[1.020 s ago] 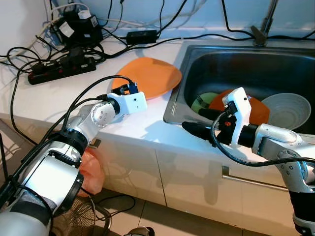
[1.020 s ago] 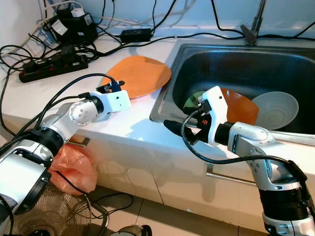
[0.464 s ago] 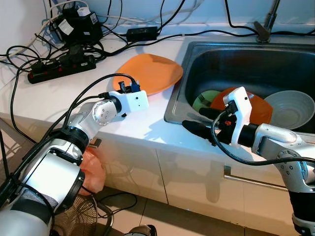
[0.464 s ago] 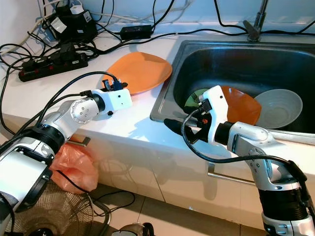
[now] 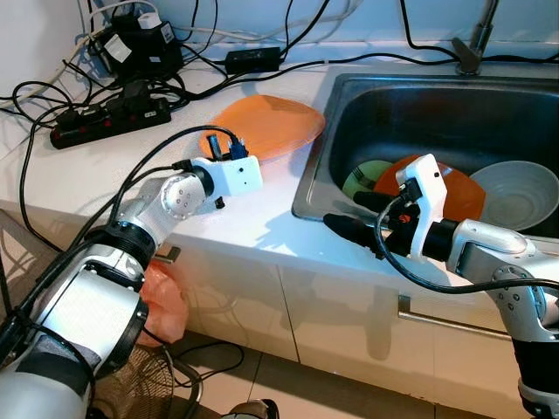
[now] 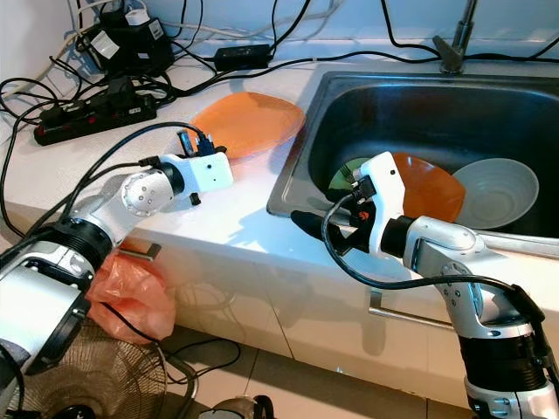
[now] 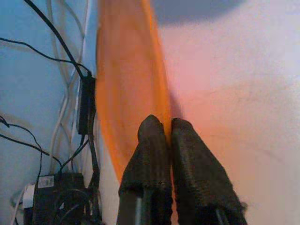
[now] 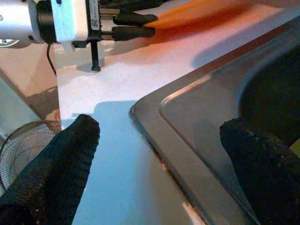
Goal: Kitchen organization
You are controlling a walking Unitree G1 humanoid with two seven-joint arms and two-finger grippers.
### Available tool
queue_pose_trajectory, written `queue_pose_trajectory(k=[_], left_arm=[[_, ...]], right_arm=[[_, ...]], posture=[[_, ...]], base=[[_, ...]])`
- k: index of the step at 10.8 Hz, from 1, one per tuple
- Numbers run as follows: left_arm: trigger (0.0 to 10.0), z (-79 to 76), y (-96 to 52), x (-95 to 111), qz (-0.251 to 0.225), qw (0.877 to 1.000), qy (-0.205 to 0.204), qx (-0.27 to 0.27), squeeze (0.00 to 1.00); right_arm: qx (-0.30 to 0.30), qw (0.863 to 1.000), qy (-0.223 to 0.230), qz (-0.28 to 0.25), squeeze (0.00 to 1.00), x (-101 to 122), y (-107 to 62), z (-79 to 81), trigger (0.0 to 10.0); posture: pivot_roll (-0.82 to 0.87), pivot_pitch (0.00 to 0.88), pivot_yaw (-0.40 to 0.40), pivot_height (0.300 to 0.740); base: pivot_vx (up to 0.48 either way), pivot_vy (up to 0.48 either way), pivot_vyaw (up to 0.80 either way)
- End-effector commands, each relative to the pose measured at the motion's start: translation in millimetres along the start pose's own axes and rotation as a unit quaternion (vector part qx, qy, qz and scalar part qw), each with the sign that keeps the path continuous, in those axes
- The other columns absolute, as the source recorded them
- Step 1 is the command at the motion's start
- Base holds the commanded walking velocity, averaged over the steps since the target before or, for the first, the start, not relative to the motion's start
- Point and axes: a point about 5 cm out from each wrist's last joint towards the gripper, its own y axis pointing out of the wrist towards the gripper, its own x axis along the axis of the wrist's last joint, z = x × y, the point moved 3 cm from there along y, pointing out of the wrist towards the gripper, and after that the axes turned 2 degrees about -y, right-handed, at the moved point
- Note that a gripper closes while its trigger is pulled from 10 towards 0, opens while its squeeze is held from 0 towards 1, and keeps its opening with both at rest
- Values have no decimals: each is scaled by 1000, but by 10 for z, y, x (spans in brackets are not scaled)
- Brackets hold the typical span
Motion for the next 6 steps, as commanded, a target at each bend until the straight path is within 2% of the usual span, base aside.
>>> queue_pose_trajectory(k=[1, 4, 6], left_arm=[[0, -348, -22, -142, 30, 998, -6, -60, 0], [0, -373, -23, -143, 29, 998, 0, -57, 0], [0, -295, -22, -125, 21, 1000, 8, -20, 0]], right_arm=[[6, 1000, -4, -6, 0, 46, 14, 18, 10000], [4, 1000, -3, -7, 0, 55, 25, 0, 10000], [2, 1000, 4, -11, 0, 50, 41, -11, 10000]], posture=[[62, 125, 154, 740], [60, 114, 150, 740], [64, 106, 150, 740]], base=[[0, 0, 0], [0, 0, 0], [0, 0, 0]])
